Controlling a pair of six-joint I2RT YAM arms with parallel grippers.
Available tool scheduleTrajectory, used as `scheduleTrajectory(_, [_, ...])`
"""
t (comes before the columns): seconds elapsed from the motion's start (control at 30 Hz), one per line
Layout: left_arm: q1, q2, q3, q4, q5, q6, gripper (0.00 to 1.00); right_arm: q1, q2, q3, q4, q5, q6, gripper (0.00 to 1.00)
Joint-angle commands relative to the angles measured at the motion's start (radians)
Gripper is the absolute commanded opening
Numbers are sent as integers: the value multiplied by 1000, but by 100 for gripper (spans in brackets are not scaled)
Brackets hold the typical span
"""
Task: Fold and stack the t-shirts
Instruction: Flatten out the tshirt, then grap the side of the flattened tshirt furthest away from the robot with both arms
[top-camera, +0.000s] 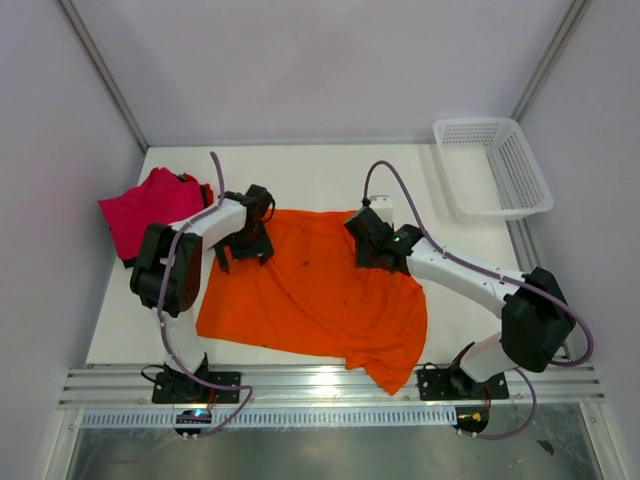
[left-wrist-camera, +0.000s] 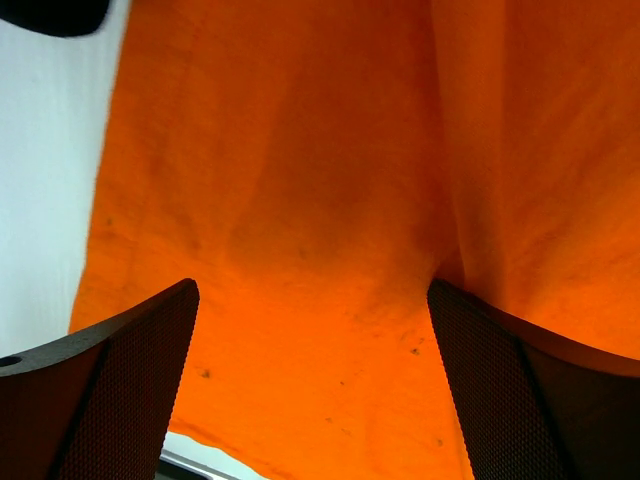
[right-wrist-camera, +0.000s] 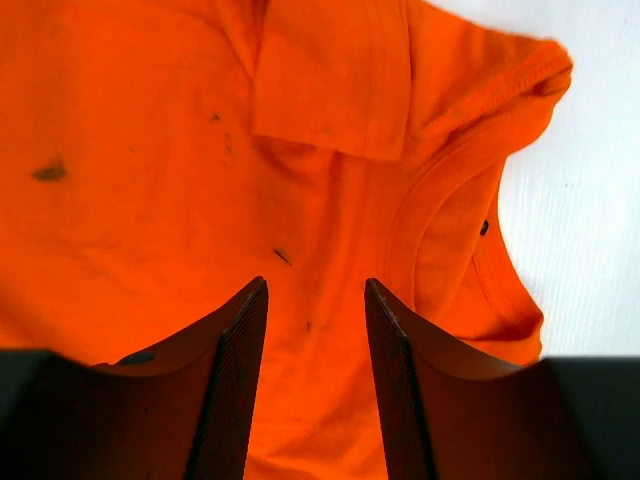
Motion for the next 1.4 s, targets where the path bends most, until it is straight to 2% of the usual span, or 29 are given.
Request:
scheduleTrajectory(0.0, [-20, 12, 26, 26, 25, -24, 99, 2, 9, -52, 45, -4, 49, 48])
scheduleTrajectory(0.13, [-32, 28, 45, 27, 31, -27, 99, -20, 93, -85, 79, 84, 102, 48])
scheduleTrajectory(0.3, [-46, 39, 68, 12, 25, -19, 99, -98, 149, -140, 261, -51, 178, 49])
scheduleTrajectory(0.43, [-46, 32, 60, 3, 2, -10, 99, -107, 161, -142, 367, -66, 175, 48])
scheduleTrajectory(0.53, [-46, 33, 55, -2, 0, -4, 99, -141, 160, -165, 439, -92, 195, 48])
scheduleTrajectory(0.67, [-46, 45, 55, 0, 5, -4, 99, -212, 124, -243, 588, -200, 245, 48])
scheduleTrajectory(0.87, [-47, 65, 58, 3, 11, -4, 99, -245, 150, -192, 527, -152, 228, 48])
scheduleTrajectory(1.2, [-46, 93, 80, 3, 14, 1, 98, -273, 178, -177, 551, -172, 219, 48])
scheduleTrajectory(1.23, [-46, 91, 80, 1, 12, 1, 98, -272, 179, -174, 553, -175, 219, 47])
scheduleTrajectory(1.33, [-46, 91, 80, 1, 8, 5, 98, -275, 186, -171, 567, -183, 207, 33])
scheduleTrajectory(1.37, [-47, 91, 80, 0, 6, 5, 98, -273, 187, -168, 571, -186, 205, 21])
